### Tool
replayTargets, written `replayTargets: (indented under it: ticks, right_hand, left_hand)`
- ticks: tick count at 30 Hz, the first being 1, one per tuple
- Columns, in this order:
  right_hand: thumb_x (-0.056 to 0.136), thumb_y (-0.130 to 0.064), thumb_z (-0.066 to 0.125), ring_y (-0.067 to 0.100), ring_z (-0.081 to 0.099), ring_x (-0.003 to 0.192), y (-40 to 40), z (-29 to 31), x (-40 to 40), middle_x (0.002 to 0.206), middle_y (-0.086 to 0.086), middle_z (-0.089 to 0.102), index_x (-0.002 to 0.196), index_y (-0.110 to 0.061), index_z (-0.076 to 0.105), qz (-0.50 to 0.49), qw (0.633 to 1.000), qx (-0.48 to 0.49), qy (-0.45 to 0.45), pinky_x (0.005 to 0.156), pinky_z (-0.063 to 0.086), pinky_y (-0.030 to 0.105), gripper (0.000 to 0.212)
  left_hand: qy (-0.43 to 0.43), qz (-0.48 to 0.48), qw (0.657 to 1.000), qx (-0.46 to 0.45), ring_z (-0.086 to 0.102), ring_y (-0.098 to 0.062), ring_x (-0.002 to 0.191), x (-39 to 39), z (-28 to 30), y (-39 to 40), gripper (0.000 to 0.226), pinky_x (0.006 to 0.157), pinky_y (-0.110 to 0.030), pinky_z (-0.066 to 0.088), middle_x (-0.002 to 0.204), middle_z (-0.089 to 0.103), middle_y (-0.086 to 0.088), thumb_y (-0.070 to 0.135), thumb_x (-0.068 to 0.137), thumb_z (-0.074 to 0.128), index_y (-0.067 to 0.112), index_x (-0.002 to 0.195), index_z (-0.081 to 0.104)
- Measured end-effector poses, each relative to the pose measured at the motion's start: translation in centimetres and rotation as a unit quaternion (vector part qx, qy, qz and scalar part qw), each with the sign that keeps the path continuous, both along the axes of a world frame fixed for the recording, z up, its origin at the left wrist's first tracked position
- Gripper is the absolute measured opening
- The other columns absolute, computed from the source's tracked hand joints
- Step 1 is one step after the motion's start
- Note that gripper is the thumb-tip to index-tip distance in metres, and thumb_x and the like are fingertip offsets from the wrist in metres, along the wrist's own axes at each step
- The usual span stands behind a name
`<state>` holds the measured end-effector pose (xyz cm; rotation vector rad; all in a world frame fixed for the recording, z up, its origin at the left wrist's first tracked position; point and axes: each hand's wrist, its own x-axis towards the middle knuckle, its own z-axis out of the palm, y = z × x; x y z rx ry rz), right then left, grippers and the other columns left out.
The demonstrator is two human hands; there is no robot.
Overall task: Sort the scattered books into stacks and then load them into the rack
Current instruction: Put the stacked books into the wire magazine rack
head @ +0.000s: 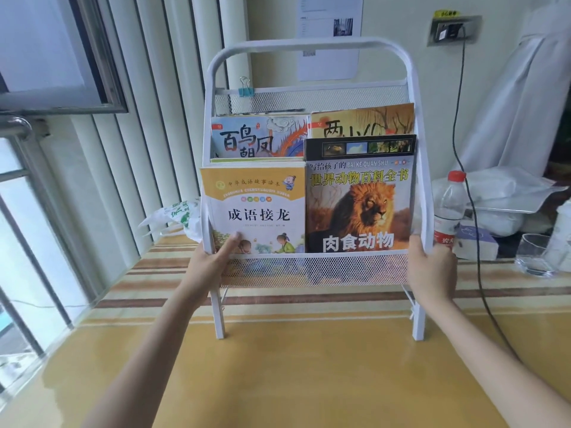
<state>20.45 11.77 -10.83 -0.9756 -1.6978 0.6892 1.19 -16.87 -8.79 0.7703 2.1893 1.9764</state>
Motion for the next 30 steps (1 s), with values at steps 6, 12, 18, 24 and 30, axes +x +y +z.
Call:
replayTargets:
  ticks: [6, 12, 18, 24, 30]
  right_hand:
    - [0.083, -0.038, 0.051, 0.03, 0.05, 0.098, -2.3, 5.6, 0.3, 0.103, 0.013, 0.054, 0.104, -0.009, 0.047, -0.046, 0.972, 0.204, 0.105, 0.082, 0.036, 0.039, 0.036]
    - [0.083, -0.036, 0.055, 0.025, 0.053, 0.098, -4.8, 18.8, -6.7, 0.101, 0.004, 0.059, 0.102, -0.009, 0.052, 0.078, 0.921, 0.381, 0.038, 0.086, 0.034, 0.035, 0.033]
    - [0.083, -0.048, 0.053, 0.027, 0.042, 0.116, -3.8, 23.2, -14.1, 0.119, 0.005, 0.05, 0.109, -0.02, 0.047, 0.138, 0.901, 0.349, -0.216, 0.089, 0.031, 0.04, 0.038]
    - [0.082, -0.05, 0.05, 0.025, 0.042, 0.114, -3.1, 22.9, -14.1, 0.104, 0.001, 0.048, 0.093, -0.024, 0.05, 0.155, 0.906, 0.328, -0.216, 0.089, 0.032, 0.041, 0.028]
    - [0.088, -0.043, 0.048, 0.025, 0.04, 0.118, -3.1, 22.8, -13.9, 0.115, 0.004, 0.049, 0.098, -0.024, 0.051, 0.161, 0.9, 0.332, -0.233, 0.092, 0.031, 0.041, 0.022]
  left_hand:
    - [0.082, 0.119, 0.977, 0.156, 0.052, -0.001, 0.103, 0.9, 4.3, -1.2, 0.064, 0.105, -0.03, 0.037, 0.114, 0.056, 0.0, 0.057, 0.089, 0.036, 0.005, 0.122, 0.053]
    - [0.422, 0.195, 0.885, 0.023, 0.058, -0.015, 0.106, 2.0, 16.8, 2.4, 0.031, 0.094, -0.029, 0.044, 0.111, 0.066, 0.0, 0.027, 0.095, 0.044, 0.01, 0.109, 0.066]
    - [0.47, 0.008, 0.838, -0.277, 0.058, -0.033, 0.092, 0.4, 19.9, 11.5, 0.053, 0.083, -0.043, 0.049, 0.098, 0.066, -0.011, 0.044, 0.078, 0.031, 0.006, 0.086, 0.066]
    - [0.503, -0.008, 0.829, -0.245, 0.06, -0.03, 0.104, -0.6, 18.8, 12.6, 0.075, 0.088, -0.04, 0.047, 0.117, 0.065, -0.011, 0.049, 0.066, 0.02, 0.001, 0.089, 0.072]
    - [0.511, -0.027, 0.808, -0.292, 0.039, -0.027, 0.135, -1.3, 18.6, 12.7, 0.067, 0.114, -0.038, 0.026, 0.144, 0.046, -0.013, 0.048, 0.083, 0.023, 0.009, 0.109, 0.071]
